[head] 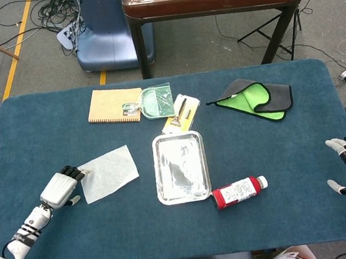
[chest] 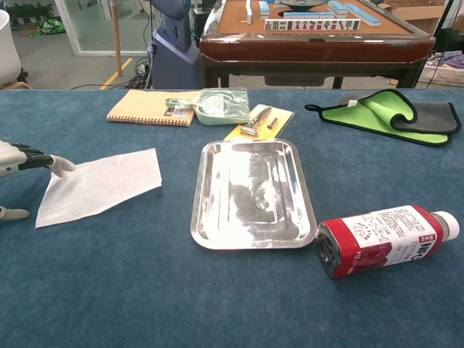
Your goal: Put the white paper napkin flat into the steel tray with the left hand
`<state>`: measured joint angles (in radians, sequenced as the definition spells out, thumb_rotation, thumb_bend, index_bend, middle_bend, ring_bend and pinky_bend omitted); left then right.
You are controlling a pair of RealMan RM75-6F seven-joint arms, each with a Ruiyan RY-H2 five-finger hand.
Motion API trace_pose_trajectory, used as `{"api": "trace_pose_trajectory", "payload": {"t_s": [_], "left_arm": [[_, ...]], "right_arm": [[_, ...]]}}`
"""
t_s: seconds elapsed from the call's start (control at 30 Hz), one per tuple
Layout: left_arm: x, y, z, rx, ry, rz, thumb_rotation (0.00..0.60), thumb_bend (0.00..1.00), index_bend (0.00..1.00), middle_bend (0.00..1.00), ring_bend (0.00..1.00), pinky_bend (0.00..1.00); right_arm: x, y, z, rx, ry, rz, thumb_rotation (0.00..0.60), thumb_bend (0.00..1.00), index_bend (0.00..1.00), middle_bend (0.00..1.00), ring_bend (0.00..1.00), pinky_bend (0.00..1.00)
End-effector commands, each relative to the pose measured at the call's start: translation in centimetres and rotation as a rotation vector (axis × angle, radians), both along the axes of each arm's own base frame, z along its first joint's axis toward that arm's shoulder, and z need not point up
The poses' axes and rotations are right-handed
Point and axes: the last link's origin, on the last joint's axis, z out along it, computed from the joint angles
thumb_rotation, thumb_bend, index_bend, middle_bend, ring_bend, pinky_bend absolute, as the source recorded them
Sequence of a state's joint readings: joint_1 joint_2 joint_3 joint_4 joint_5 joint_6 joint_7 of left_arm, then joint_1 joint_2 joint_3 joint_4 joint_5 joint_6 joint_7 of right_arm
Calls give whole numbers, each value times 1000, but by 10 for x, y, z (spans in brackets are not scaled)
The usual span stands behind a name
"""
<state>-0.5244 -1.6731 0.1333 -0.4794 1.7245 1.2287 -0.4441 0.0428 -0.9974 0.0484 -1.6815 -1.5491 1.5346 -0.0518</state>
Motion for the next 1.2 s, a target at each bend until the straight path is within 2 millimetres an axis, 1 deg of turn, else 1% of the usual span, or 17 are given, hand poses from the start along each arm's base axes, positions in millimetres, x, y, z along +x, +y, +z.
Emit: {"api": "trace_pose_trajectory", "payload": {"t_s": [0.03,0.4,0.63,0.77,0.97,1.1,1.2], "left_arm": [[2,1,-2,-5,-26,13,600,189,168,247,215,183],[11,2,-9,-18,-83,14,600,190,174,247,215,182],[20,-2,-13,-40,-146,4,600,191,208,247,216,183],[27,-4,-16,-61,-199,3,600,191,232,247,216,183],[38,-7,-22,-91,-234,-13,600,198,278,247,216,182],[45,-8,-25,-104,-258,-19,600,249,328,247,216,183],[50,-8,-27,-109,-282,-17,600,317,380,247,216,182]], "right_arm": [[0,0,0,-1,0,0,600,50,203,208,129,143],[-3,2,2,-8,-3,-5,600,50,203,208,129,143],[-4,3,2,-9,-4,-5,600,50,203,208,129,143],[-4,3,2,-10,-5,-6,600,50,203,208,129,143],[-4,4,2,-14,-7,-9,600,50,203,208,129,143],[-4,4,3,-15,-6,-9,600,50,203,208,129,143],[-4,5,3,-16,-5,-11,600,50,203,208,129,143]]}}
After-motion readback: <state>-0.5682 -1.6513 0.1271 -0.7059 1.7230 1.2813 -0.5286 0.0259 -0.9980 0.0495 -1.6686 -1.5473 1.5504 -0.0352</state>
